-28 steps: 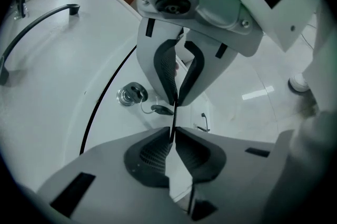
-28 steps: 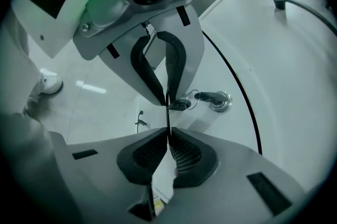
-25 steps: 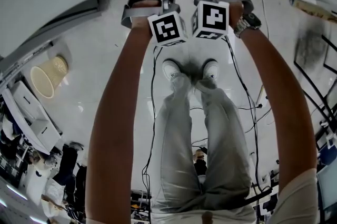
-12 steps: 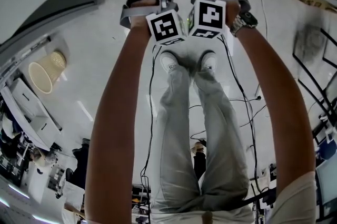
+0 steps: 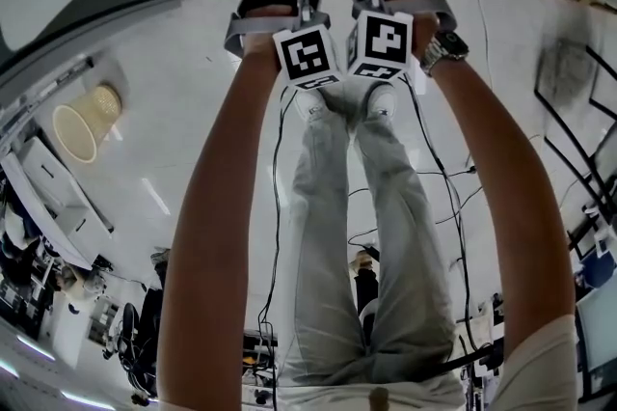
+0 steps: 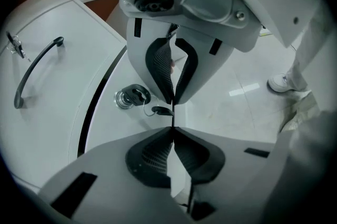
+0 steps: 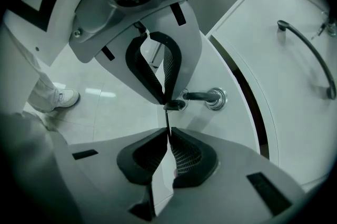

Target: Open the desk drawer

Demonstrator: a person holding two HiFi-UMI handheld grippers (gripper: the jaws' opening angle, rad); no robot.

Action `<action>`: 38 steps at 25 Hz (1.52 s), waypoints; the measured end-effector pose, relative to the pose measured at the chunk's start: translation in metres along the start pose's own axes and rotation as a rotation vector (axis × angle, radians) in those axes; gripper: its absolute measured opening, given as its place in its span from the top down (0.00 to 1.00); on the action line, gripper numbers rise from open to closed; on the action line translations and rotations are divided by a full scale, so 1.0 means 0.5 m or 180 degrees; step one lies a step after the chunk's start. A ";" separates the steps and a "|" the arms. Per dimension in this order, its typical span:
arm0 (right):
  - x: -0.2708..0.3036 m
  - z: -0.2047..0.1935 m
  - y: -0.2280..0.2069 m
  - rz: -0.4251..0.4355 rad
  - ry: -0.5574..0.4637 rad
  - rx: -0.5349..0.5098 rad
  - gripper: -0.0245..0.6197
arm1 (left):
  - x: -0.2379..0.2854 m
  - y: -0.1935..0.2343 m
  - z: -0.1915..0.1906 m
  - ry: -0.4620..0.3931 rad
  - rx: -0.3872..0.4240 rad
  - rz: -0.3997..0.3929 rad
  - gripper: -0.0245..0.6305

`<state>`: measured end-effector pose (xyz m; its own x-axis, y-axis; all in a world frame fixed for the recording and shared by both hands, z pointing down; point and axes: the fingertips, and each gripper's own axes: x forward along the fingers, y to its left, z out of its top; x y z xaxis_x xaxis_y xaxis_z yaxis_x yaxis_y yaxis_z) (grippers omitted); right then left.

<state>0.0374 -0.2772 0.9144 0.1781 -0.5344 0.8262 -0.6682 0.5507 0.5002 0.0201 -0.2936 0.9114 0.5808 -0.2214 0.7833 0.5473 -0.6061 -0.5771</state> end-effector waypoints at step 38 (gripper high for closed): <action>-0.295 -0.006 0.108 0.0431 -0.0673 0.1706 0.92 | -0.292 -0.069 0.059 -0.0803 -0.3116 -0.0182 0.95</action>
<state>-0.0229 -0.1668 0.8205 -0.0454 -0.6285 0.7765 -0.9564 0.2517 0.1478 -0.0661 -0.2178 0.8101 0.7416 -0.0731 0.6669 -0.0907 -0.9958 -0.0084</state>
